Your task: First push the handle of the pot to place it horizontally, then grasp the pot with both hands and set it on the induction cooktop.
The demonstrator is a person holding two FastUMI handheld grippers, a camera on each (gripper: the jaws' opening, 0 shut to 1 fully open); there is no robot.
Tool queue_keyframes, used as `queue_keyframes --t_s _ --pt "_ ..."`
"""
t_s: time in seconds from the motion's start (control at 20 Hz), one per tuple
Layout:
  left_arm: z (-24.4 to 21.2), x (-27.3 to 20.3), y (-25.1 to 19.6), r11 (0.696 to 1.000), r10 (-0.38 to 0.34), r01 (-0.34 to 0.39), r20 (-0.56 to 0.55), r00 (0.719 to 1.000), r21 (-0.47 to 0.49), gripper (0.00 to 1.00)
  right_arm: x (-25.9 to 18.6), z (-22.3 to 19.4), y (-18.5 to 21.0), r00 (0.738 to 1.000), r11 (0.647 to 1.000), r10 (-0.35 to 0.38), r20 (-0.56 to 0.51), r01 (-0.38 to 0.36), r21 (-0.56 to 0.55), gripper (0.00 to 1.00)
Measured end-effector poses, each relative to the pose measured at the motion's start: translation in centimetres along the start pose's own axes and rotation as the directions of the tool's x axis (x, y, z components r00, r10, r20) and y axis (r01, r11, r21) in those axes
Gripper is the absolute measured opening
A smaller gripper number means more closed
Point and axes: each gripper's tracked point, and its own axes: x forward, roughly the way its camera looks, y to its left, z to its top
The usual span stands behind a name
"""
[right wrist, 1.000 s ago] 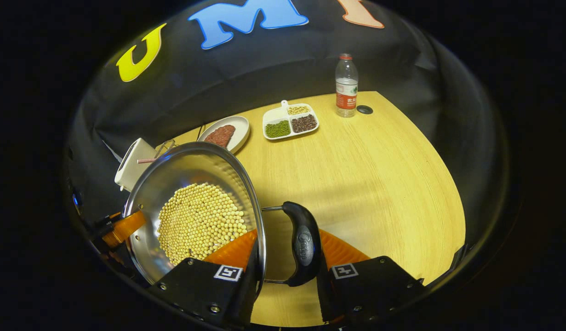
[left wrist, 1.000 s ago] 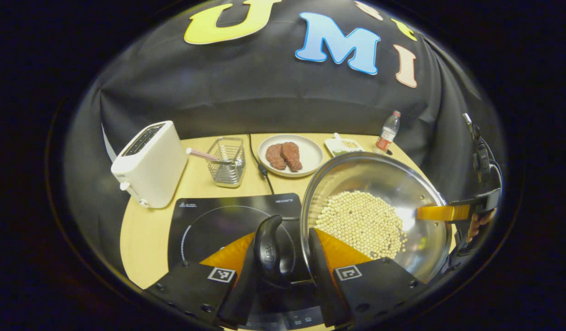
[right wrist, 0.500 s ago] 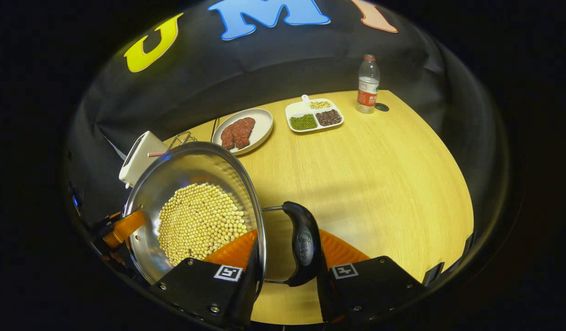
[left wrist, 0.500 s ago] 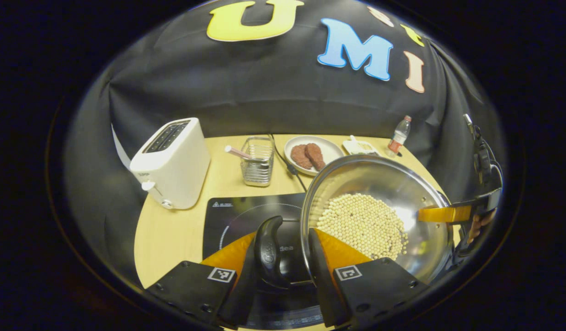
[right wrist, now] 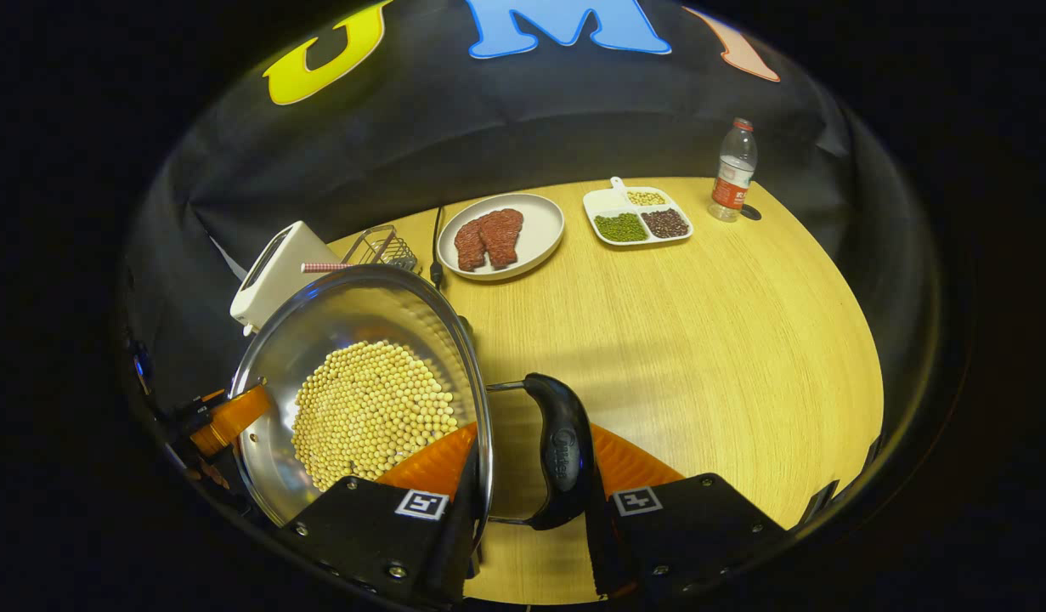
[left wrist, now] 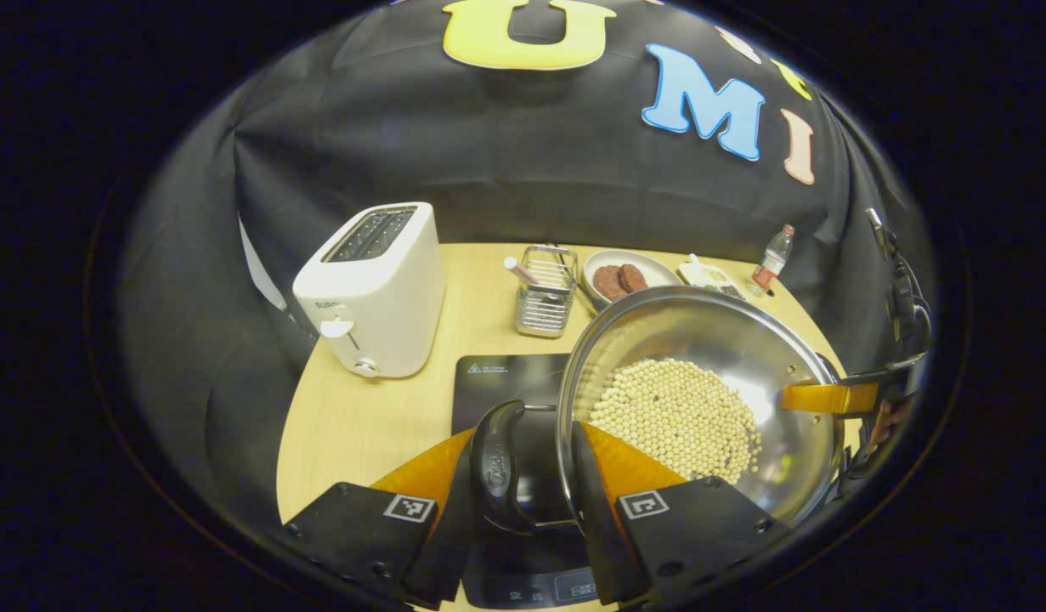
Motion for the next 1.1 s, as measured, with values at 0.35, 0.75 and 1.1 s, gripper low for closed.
queue_keyframes --t_s 0.35,0.75,1.1 --pt "-0.1 0.3 0.0 1.0 0.0 0.0 -0.007 1.0 0.003 0.64 0.6 0.2 1.2 1.0 1.0 0.005 -0.006 -0.005 -0.009 0.56" --pt "0.0 0.3 0.1 1.0 0.005 -0.005 -0.013 1.0 0.008 0.61 2.3 0.0 3.0 0.999 1.0 0.016 -0.028 -0.015 0.004 0.55" --pt "-0.2 0.5 0.0 1.0 0.001 -0.001 -0.018 1.0 0.002 0.64 3.4 -0.7 4.0 0.999 1.0 0.015 -0.038 -0.015 0.015 0.56"
